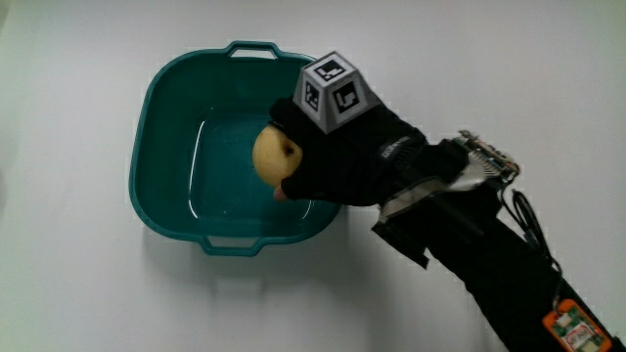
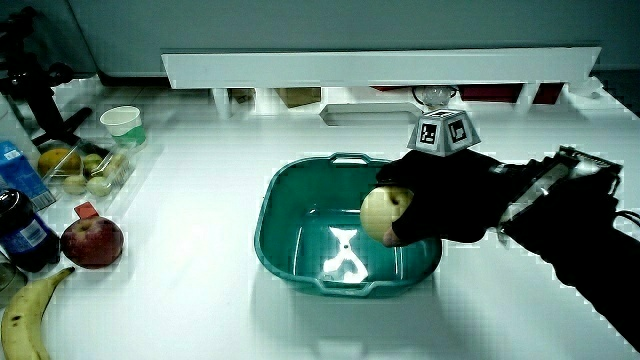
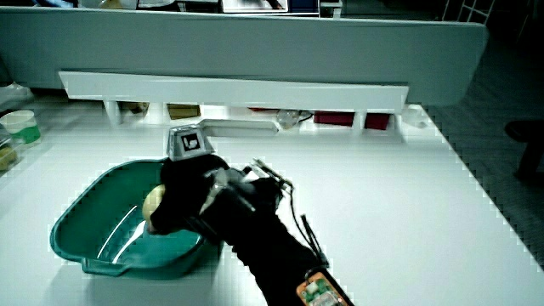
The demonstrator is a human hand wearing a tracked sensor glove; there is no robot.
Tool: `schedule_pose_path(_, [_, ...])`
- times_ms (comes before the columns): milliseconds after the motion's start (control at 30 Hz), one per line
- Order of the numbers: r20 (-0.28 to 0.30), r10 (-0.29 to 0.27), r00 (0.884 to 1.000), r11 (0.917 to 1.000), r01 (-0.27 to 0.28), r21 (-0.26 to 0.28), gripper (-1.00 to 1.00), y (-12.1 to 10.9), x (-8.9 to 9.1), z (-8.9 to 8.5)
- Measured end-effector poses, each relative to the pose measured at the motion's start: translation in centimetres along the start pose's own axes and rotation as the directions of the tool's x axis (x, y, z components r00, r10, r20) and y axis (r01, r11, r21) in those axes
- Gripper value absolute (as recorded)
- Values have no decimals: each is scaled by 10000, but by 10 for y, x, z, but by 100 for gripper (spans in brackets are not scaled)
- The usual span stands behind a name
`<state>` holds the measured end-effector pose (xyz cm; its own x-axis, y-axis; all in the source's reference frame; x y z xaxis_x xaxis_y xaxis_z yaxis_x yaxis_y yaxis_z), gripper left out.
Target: Pick pear from plate
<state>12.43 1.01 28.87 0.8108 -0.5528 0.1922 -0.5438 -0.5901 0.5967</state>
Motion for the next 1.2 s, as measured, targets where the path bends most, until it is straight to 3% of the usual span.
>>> schedule_pose_path(67, [-122,-34,9999,10000,34,-39,0,8,1,4])
schedule_pose_path(133, [19,-421,9991,9991,421,32,0,19,5,4])
schedule_pose_path(167, [153,-153,9998,9999,153,20,0,23,2,9])
schedule_pose_path(233, [-219,-129,9997,9991,120,-408,0,32,1,14])
schedule_pose_path(267, [168,-650,9977,9979,651,-36,0,39,5,11])
schedule_pose_path(300, [157,-437,9989,9988,440,-226,0,44,4,13])
schedule_pose_path(367, [-110,-600,9981,9973,594,-437,0,56,4,14])
schedule_pose_path(433, [168,-1311,9912,9912,1314,-165,0,68,4,16])
schedule_pose_path(500, [218,-941,9953,9955,939,107,0,75,-3,23])
schedule_pose_path(533, [130,-1196,9927,9928,1197,-86,0,82,-1,21])
schedule_pose_path(600, [-45,-757,9971,9970,756,-164,0,89,-6,28])
schedule_pose_path(633, [-217,-591,9980,9969,579,-532,0,93,-7,29])
schedule_pose_path(700, [-124,-841,9964,9962,838,-230,0,103,-7,28])
schedule_pose_path(733, [-250,-857,9960,9945,839,-626,0,109,-8,27])
schedule_pose_path(867, [-216,-1143,9932,9912,1125,-692,0,128,-11,26])
schedule_pose_path(900, [-360,-873,9955,9903,828,-1114,0,133,-13,25])
schedule_pose_path(967, [-598,-651,9961,9905,572,-1249,0,142,-14,22])
schedule_pose_path(1200, [-570,-901,9943,9831,797,-1648,0,170,-20,13])
